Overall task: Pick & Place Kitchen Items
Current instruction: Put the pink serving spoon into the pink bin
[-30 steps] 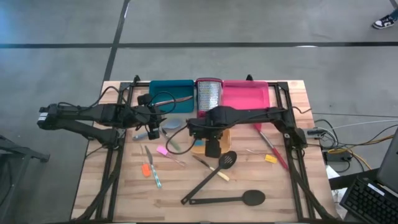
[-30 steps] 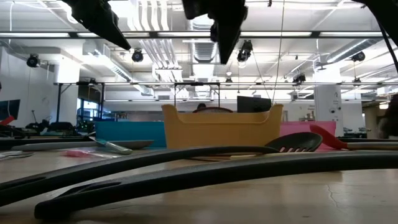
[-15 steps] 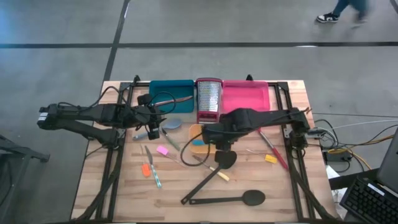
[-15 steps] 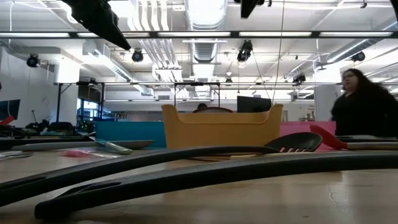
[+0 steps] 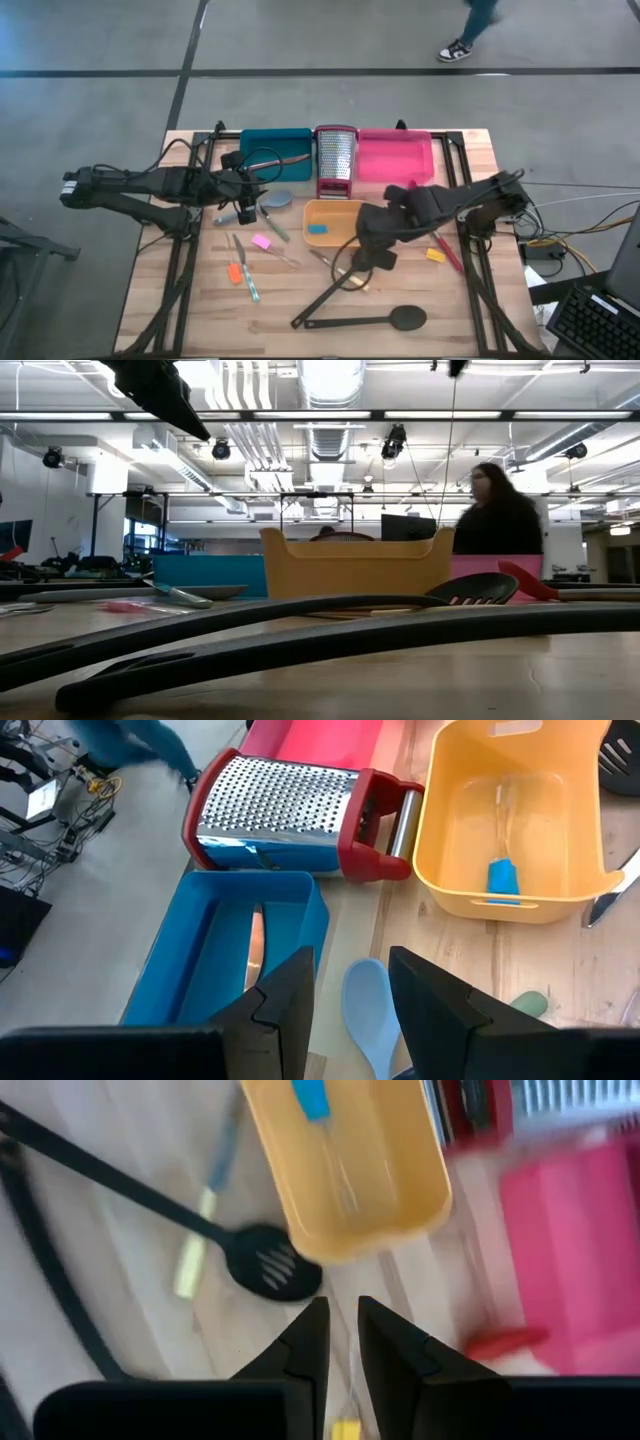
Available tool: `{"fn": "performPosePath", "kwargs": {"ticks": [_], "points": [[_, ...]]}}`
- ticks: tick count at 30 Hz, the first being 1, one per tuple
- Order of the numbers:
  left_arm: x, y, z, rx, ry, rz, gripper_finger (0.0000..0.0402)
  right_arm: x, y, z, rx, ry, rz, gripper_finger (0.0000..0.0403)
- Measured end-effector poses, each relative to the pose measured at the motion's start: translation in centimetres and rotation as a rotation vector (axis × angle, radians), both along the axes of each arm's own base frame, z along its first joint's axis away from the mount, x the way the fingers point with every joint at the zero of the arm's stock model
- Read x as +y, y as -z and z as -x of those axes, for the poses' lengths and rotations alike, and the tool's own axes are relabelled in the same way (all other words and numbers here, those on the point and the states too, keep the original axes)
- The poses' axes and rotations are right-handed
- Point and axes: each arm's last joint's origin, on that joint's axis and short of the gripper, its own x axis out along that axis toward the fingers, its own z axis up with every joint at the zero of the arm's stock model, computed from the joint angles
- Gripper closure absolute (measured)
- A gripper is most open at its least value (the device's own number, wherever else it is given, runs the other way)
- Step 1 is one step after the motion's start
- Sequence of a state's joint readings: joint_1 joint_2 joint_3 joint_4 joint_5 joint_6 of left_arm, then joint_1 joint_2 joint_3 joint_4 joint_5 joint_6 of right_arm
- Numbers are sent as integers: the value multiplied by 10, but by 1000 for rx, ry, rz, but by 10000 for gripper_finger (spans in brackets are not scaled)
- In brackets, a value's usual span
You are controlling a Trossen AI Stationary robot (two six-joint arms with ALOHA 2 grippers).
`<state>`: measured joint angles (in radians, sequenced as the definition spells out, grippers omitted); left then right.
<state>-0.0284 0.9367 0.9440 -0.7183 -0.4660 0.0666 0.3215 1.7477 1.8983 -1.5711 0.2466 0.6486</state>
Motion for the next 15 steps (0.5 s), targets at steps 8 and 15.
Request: {"fn": "performPosePath", "kwargs": {"ticks": [8,15], "points": [[0,0,0,0,0,0,266,-10,32,45,95,216,2,317],[0,0,0,-3,-4,5,266,-16,60,89,163,447,-45,281]]}}
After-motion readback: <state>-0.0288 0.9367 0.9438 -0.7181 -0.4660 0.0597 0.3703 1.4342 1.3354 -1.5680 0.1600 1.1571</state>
